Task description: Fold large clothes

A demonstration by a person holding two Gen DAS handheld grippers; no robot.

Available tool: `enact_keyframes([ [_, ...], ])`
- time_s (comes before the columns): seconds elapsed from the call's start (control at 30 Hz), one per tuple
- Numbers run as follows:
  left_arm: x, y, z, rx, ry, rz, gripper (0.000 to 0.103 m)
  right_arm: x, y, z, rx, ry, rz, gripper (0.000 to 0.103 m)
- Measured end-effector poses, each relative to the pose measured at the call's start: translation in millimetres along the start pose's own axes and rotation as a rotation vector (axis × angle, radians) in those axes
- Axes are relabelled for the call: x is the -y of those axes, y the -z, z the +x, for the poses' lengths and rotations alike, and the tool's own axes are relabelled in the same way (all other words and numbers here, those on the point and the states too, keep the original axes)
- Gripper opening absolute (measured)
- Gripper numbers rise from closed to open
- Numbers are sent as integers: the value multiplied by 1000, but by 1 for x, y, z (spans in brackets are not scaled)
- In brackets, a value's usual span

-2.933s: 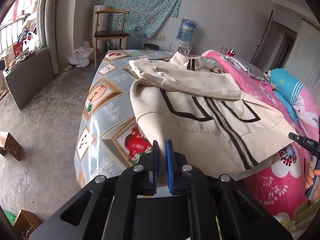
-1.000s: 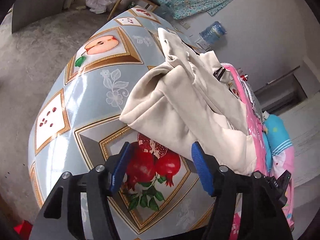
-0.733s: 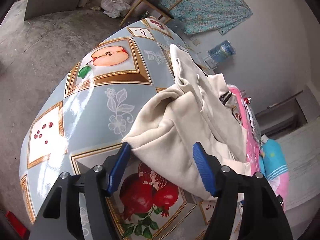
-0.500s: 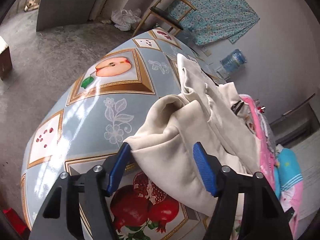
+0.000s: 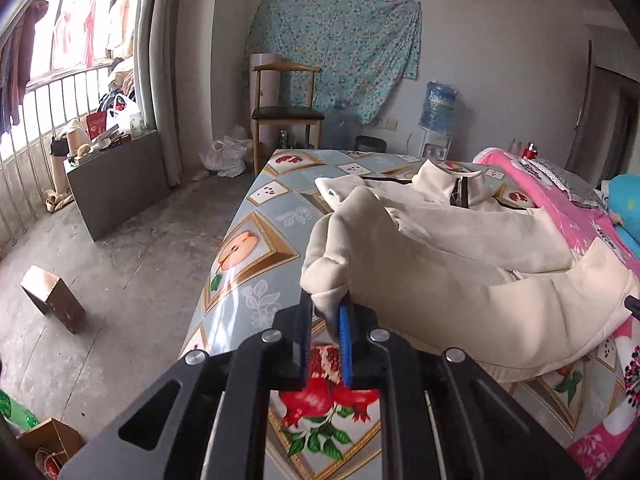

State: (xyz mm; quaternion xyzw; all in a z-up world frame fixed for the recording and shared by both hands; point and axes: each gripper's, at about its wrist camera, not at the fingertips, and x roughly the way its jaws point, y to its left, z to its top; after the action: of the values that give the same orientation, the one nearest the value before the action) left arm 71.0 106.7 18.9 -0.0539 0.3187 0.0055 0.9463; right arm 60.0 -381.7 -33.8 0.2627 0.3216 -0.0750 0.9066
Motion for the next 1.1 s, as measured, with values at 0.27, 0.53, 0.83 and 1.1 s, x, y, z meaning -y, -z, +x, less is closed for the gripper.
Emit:
enact_keyframes([
  [0.27, -37, 62, 16, -288, 52, -116, 17, 43, 34, 30, -209, 36, 88, 18],
  [0.53, -72, 47, -9, -234, 87, -130, 27, 29, 9, -27, -188, 119, -63, 58],
  [0.83, -6, 19, 29, -235, 129, 131, 27, -135, 62, 39, -390, -131, -501, 68],
  [1.1, 16, 26, 79, -250, 6, 296, 22, -191, 110, 83, -460, -66, -722, 27],
])
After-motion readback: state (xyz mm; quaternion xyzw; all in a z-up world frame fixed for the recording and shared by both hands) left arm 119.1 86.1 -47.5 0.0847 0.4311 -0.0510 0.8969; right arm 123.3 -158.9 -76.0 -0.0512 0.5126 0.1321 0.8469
